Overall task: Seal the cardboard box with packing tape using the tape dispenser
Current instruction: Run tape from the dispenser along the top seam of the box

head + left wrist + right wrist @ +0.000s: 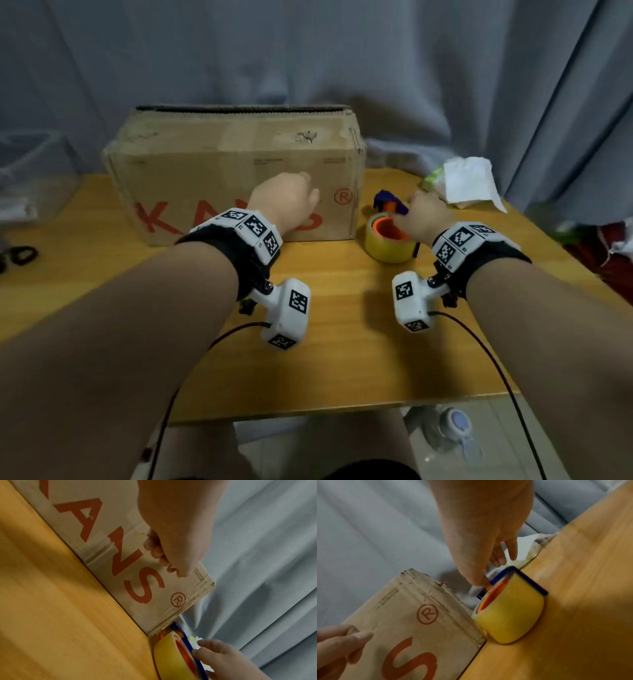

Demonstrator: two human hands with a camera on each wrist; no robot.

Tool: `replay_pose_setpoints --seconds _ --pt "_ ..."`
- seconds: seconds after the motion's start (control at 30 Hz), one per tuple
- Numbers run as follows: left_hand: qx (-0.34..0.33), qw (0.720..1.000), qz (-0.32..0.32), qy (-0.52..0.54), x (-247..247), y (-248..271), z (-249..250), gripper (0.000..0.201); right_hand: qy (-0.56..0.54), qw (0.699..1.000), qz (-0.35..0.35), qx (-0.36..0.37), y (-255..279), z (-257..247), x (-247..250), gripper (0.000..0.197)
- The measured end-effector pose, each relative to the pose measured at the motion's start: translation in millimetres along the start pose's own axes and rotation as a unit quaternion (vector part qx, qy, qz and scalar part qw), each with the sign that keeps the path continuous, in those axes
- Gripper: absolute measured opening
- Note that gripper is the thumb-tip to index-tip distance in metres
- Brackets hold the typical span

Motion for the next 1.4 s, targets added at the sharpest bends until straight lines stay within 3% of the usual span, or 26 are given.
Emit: replay_pose_setpoints --seconds 0.13,0.27,0.37,0.47,0.57,0.7,0.83,0.9,1.0,1.1,1.2,1.3,1.4 --pt "-0.007 1.000 -0.001 0.019 -10 -8 -2 0.030 0.004 0.999 -0.050 -0.011 -10 -7 -15 0.021" --pt "-0.005 0.999 -0.013 0.050 -19 -13 -10 0.034 0.001 0.999 -0.032 -0.030 -18 -3 -24 0.021" --pt "-0.005 0.998 -0.030 0.059 -22 -11 -14 0.038 -0.032 0.997 -0.038 -0.052 -18 8 -29 0.036" --pt "-0.013 0.996 -0.036 0.080 -21 -7 -16 0.039 -0.154 0.985 -0.001 -0.083 -16 22 -29 0.043" --pt "-0.018 0.993 -0.030 0.112 -16 -2 -18 0.039 -0.342 0.932 0.092 -0.082 -5 31 -22 0.029" --pt "-0.040 0.985 -0.009 0.167 5 3 -13 0.040 -0.507 0.849 0.150 0.004 14 16 6 0.040" --pt "-0.081 0.965 0.068 0.242 46 6 -14 0.038 -0.531 0.829 0.131 0.116 27 -33 48 0.051" --pt "-0.088 0.941 0.110 0.308 74 10 -19 0.037 -0.528 0.820 0.133 0.177 37 -61 70 0.052" --pt "-0.021 0.888 0.068 0.454 105 12 -31 0.053 -0.487 0.827 0.144 0.242 45 -97 93 0.054" --pt "0.043 0.853 0.010 0.520 127 15 -40 0.072 -0.459 0.834 0.142 0.272 45 -127 104 0.054" --pt "0.060 0.862 -0.007 0.503 147 20 -50 0.076 -0.419 0.843 0.148 0.302 44 -154 112 0.055" --pt "0.070 0.876 -0.006 0.478 163 25 -62 0.065 -0.375 0.851 0.154 0.334 40 -178 114 0.056" --pt "0.080 0.872 -0.006 0.482 172 29 -75 0.048 -0.350 0.852 0.168 0.352 37 -195 114 0.058"
Point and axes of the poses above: each hand's wrist, its own y-axis away from the middle knuckle, its own x-axis out of the back of the hand, z = x × y, the point moved 6 cm from there along -y, towards the middle knuckle, and after that the axes turned 1 degree about -y, right-handed, at the moved point
